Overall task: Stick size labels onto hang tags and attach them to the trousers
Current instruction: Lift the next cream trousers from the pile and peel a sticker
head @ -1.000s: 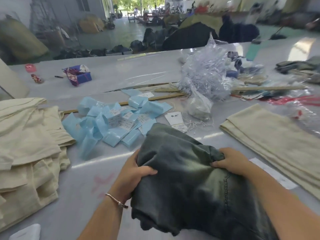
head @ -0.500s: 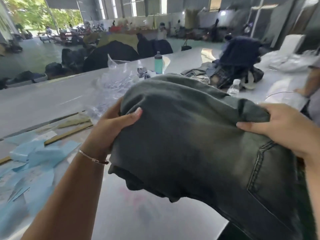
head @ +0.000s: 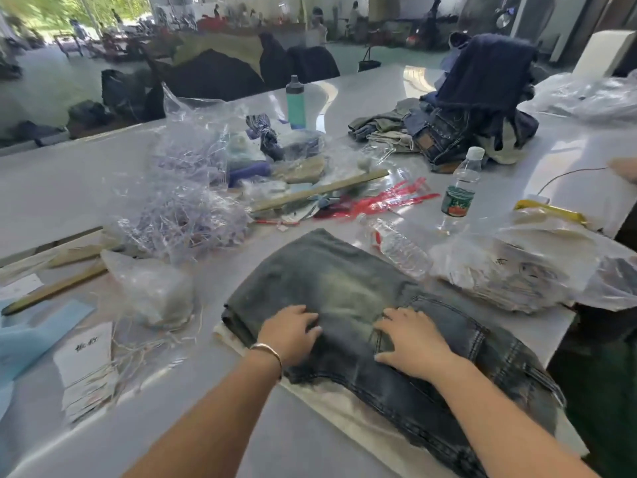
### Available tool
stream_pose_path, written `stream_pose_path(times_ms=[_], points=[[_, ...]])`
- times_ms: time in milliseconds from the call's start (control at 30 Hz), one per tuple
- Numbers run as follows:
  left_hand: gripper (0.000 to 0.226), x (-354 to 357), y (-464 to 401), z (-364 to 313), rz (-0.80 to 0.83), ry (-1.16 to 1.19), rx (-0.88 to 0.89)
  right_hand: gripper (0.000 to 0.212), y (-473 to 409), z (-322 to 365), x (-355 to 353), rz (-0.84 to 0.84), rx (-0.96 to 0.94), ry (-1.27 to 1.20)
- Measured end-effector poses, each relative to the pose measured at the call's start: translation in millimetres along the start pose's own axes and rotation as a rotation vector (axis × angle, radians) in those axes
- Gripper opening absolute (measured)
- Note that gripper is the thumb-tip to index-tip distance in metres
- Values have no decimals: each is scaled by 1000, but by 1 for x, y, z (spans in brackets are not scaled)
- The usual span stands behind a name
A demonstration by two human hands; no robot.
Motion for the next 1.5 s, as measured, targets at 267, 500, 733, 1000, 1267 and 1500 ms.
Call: stream_pose_path(times_ms=[267, 500, 733, 1000, 1267, 1500], points=[[50, 15, 19, 13, 84, 33, 2, 58, -4, 1, 17, -24, 28, 185], [24, -67, 166, 116, -186, 406, -33, 19, -10, 168, -18, -204, -254, -316], [18, -169, 410, 333, -810, 612, -452, 20, 59, 474, -45, -148, -820, -731], [31, -170, 695, 565, -1088, 375, -1029, 22, 139, 767, 26, 79, -1085, -775], [55, -214, 798, 757, -1095, 172, -1148, 18, 177, 1009, 87, 187, -1123, -769], [95, -233, 691, 884, -520, 299, -1108, 17, 141, 1105, 94, 116, -1080, -618]])
Point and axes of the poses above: each hand's wrist, its own y-axis away from the middle knuckle, its own x-axis out of the palm, z = x × y, the point moved 10 cm from there along -y, towards the middle knuckle, and after that the axes turned 11 degrees about -x, right-handed, at the moved point
